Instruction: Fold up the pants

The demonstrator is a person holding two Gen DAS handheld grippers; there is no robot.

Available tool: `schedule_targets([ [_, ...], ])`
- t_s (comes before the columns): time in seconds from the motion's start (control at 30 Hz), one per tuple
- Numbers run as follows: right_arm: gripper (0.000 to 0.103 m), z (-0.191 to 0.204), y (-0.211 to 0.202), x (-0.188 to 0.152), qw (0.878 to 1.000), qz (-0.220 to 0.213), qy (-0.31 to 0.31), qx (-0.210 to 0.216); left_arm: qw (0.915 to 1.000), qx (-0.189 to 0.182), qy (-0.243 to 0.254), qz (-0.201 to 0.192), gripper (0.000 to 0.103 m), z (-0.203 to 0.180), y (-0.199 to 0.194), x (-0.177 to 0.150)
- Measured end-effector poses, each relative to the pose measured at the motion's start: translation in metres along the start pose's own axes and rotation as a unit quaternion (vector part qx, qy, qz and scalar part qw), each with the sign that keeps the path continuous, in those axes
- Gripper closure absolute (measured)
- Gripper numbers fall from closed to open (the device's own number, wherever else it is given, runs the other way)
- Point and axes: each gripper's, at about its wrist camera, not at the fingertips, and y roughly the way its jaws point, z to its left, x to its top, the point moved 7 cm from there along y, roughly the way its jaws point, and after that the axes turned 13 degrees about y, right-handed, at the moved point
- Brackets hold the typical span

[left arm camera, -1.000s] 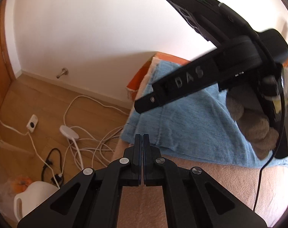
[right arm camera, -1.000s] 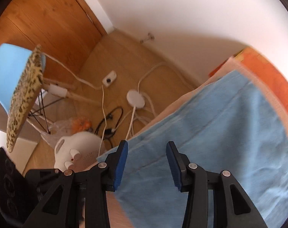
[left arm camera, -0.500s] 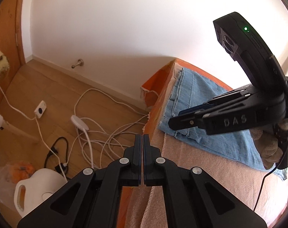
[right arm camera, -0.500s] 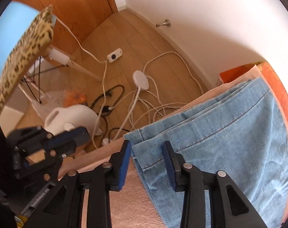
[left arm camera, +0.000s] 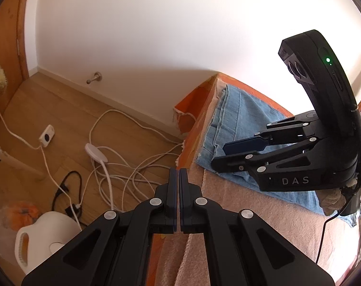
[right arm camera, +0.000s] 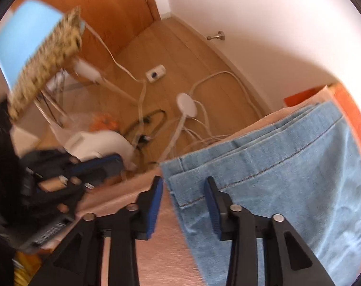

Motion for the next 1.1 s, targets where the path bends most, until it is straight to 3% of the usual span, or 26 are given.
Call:
schedule_targets([
  [0.03, 0.077, -0.001, -0.001, 0.001, 1.000, -0.001, 0.003, 0.001, 1.0000, 0.000, -0.002, 0.000, 0.103, 0.001, 0.000, 0.000],
  [0.1, 0.094, -0.006, -0.005, 0.005, 0.999, -0.004, 0.031, 0.033, 1.0000, -0.002, -0.003, 0.000, 0.103, 0.002, -0.001, 0.000],
  [0.17, 0.099, -0.015, -0.012, 0.008, 0.996, -0.009, 0.058, 0.064, 1.0000, -0.005, -0.004, 0.001, 0.103, 0.001, 0.000, 0.001],
  [0.37, 0.101, -0.013, -0.026, 0.016, 0.988, -0.029, 0.090, 0.121, 0.9994, -0.026, -0.024, -0.001, 0.092, 0.000, 0.006, 0.003],
  [0.47, 0.102, -0.003, -0.008, 0.016, 0.991, -0.012, 0.084, 0.102, 0.9993, -0.030, -0.023, 0.001, 0.092, -0.003, 0.006, 0.003],
  [0.57, 0.102, 0.002, 0.004, 0.018, 0.989, -0.001, 0.090, 0.114, 0.9991, -0.035, -0.023, 0.002, 0.092, -0.005, 0.007, 0.003],
  [0.6, 0.101, 0.002, 0.003, 0.020, 0.988, -0.004, 0.099, 0.120, 0.9989, -0.039, -0.026, 0.002, 0.091, -0.006, 0.007, 0.003],
  [0.67, 0.092, 0.002, 0.000, 0.023, 0.982, -0.002, 0.119, 0.146, 0.9985, -0.047, -0.029, 0.001, 0.079, -0.008, 0.007, 0.004],
  [0.7, 0.077, 0.002, -0.004, 0.023, 0.978, -0.002, 0.125, 0.168, 0.9981, -0.052, -0.031, 0.001, 0.075, -0.010, 0.007, 0.005],
  [0.73, 0.072, 0.003, -0.010, 0.024, 0.974, -0.010, 0.126, 0.189, 0.9977, -0.059, -0.035, 0.001, 0.070, -0.011, 0.008, 0.007],
  [0.9, 0.071, -0.023, -0.044, 0.020, 0.977, -0.063, 0.130, 0.158, 0.9944, -0.085, -0.061, 0.018, 0.049, -0.014, 0.025, 0.018],
  [1.0, 0.071, -0.052, -0.052, 0.016, 0.975, -0.066, 0.160, 0.142, 0.9907, -0.096, -0.086, 0.044, 0.047, -0.015, 0.041, 0.019],
  [1.1, 0.070, -0.072, -0.051, 0.014, 0.975, -0.057, 0.175, 0.122, 0.9917, -0.078, -0.080, 0.063, 0.047, -0.019, 0.054, 0.018],
])
